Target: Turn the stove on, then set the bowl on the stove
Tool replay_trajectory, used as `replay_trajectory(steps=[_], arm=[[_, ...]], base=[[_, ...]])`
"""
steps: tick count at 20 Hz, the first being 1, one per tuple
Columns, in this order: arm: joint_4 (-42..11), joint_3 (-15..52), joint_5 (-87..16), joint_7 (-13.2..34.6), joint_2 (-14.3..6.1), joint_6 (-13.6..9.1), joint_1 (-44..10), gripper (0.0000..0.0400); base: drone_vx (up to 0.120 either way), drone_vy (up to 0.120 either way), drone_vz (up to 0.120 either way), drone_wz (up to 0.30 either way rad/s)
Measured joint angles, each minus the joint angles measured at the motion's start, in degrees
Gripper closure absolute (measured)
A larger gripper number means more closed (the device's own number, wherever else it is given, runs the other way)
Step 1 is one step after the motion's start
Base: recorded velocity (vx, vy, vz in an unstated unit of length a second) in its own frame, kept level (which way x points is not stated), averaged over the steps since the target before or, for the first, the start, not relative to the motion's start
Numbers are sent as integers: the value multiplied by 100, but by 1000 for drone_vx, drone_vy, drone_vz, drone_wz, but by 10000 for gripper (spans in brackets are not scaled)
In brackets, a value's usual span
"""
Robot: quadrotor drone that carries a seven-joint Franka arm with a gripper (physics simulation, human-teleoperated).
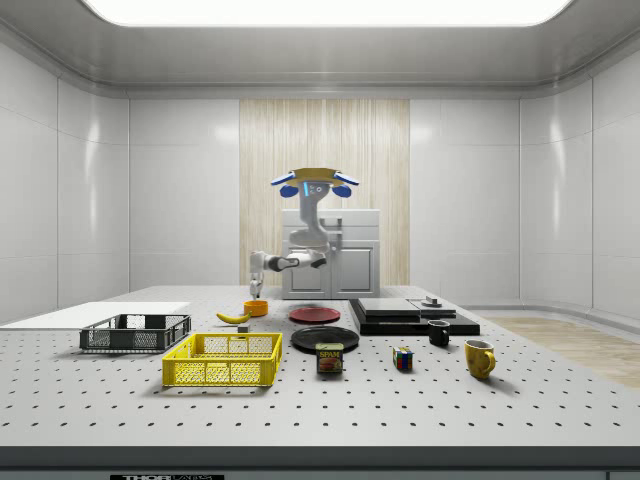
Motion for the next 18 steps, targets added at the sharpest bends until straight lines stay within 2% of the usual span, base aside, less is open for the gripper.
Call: replay_trajectory(steps=[2,18], arm=[[0,0,1,1,-1,1,-1,0],[378,-521,-469,-162,2,400,-7,0]], base=[[120,0,0,0],[0,0,0,0]])
